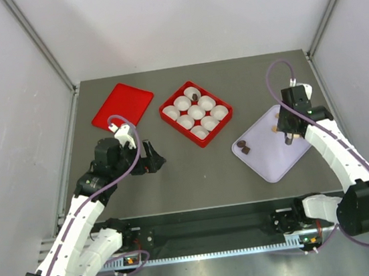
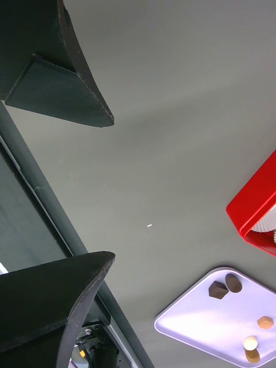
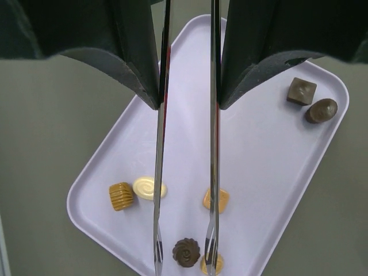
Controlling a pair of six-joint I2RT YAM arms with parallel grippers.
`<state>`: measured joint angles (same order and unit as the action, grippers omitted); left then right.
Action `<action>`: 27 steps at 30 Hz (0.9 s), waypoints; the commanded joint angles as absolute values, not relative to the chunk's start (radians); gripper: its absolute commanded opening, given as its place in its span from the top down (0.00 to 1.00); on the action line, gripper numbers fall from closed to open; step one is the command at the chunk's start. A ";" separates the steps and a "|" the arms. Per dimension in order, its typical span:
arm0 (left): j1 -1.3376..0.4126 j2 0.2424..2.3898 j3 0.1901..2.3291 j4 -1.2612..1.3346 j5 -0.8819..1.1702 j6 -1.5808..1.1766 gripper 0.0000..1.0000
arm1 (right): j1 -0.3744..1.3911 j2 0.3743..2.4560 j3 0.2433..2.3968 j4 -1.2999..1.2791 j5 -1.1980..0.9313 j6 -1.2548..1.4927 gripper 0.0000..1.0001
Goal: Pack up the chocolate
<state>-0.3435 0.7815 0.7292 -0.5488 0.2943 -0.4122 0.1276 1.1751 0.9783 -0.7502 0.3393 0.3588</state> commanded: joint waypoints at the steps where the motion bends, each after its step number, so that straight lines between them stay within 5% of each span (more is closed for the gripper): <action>1: -0.348 0.779 0.726 -0.505 0.298 -0.405 0.06 | 0.114 1.192 0.973 -0.649 0.296 0.341 0.57; 27: -0.348 0.776 0.726 -0.503 0.296 -0.405 0.06 | 0.021 1.247 0.874 -0.552 0.229 0.370 0.60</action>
